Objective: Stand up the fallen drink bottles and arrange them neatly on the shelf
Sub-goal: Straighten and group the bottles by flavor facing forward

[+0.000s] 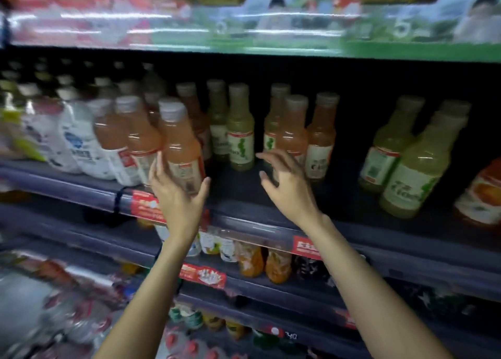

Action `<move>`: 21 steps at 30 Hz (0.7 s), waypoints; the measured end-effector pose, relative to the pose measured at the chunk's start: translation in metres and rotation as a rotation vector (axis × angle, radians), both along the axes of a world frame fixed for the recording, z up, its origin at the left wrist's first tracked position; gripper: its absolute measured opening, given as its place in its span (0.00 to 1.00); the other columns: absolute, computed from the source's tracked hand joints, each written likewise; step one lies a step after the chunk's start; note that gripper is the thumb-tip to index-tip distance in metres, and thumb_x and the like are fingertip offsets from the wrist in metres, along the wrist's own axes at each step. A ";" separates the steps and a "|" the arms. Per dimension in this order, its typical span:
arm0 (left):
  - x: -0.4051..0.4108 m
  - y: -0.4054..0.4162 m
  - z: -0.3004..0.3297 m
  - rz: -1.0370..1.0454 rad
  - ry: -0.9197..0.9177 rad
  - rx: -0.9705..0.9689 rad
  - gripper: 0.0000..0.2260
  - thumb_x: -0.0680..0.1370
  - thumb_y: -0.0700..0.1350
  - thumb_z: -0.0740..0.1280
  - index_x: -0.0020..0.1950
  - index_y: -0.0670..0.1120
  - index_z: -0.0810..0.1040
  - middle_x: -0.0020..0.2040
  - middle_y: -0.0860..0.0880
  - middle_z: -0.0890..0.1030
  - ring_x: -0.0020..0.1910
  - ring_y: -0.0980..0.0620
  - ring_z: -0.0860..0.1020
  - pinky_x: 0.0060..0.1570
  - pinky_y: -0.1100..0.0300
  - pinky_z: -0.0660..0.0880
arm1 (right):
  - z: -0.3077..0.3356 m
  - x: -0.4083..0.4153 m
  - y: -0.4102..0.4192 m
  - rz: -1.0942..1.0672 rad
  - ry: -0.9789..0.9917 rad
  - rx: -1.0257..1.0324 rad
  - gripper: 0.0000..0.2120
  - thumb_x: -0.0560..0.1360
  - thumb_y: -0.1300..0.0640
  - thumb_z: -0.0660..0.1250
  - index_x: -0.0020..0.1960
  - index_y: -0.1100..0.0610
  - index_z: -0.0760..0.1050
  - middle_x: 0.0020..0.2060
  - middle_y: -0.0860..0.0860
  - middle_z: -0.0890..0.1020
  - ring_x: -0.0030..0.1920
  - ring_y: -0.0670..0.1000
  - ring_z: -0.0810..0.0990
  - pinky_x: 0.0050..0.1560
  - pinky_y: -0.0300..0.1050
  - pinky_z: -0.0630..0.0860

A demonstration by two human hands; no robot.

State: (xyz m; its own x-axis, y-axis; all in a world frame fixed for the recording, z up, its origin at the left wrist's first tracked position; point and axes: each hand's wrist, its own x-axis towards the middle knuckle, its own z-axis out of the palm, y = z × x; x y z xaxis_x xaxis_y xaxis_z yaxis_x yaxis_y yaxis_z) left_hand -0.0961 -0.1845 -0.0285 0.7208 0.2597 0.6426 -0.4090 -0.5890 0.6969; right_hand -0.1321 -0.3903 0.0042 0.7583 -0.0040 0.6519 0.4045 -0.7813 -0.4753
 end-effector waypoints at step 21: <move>0.026 0.017 0.004 -0.097 -0.006 0.041 0.42 0.69 0.54 0.76 0.75 0.40 0.61 0.62 0.42 0.72 0.63 0.44 0.73 0.58 0.52 0.74 | 0.015 0.110 0.074 -0.366 0.042 -0.183 0.40 0.73 0.61 0.70 0.75 0.44 0.51 0.60 0.66 0.71 0.53 0.65 0.77 0.47 0.56 0.78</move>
State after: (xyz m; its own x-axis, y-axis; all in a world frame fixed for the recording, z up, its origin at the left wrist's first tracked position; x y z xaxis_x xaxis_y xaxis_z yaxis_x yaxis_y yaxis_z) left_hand -0.0701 -0.1680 -0.0248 0.7374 0.1622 0.6557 -0.4698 -0.5744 0.6703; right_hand -0.0224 -0.3163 0.0193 0.7541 -0.1650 0.6357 0.0676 -0.9433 -0.3250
